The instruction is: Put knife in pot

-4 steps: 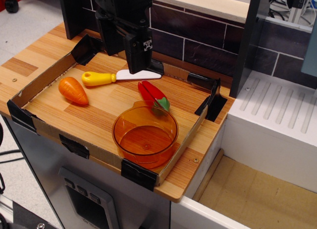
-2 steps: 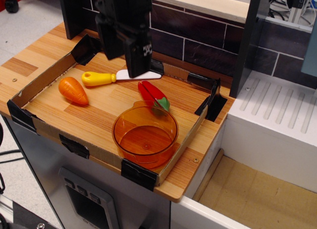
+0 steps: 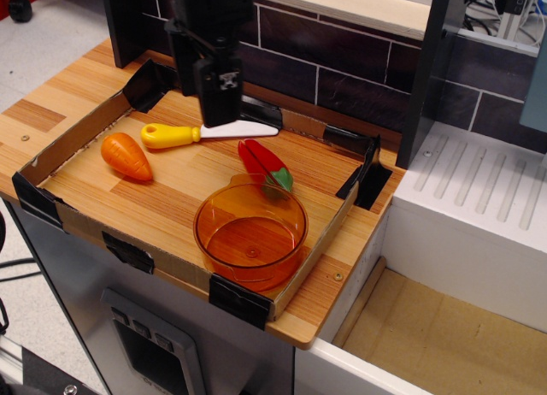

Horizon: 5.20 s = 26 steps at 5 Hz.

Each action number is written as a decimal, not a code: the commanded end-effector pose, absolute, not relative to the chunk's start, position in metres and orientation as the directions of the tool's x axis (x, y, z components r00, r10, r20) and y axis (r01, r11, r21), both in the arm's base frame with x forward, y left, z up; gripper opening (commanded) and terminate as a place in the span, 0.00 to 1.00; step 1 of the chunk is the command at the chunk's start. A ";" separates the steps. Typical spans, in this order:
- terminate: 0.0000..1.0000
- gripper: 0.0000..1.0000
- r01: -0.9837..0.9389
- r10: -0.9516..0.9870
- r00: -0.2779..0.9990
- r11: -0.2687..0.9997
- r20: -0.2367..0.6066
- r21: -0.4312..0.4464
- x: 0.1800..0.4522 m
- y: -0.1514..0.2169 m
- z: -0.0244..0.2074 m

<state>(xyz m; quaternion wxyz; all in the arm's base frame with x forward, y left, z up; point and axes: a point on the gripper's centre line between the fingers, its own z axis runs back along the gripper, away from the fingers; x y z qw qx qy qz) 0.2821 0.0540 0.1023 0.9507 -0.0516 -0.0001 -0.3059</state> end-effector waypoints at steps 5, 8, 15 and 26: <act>0.00 1.00 0.533 -0.539 0.837 0.842 0.091 0.085 0.330 0.121 0.058; 0.00 1.00 0.522 -0.527 0.849 0.847 0.041 0.096 0.335 0.126 0.018; 0.00 0.00 0.496 -0.501 0.862 0.865 0.077 0.074 0.353 0.146 0.082; 0.00 0.00 0.769 -0.738 0.635 0.632 0.231 -0.096 0.247 -0.013 0.084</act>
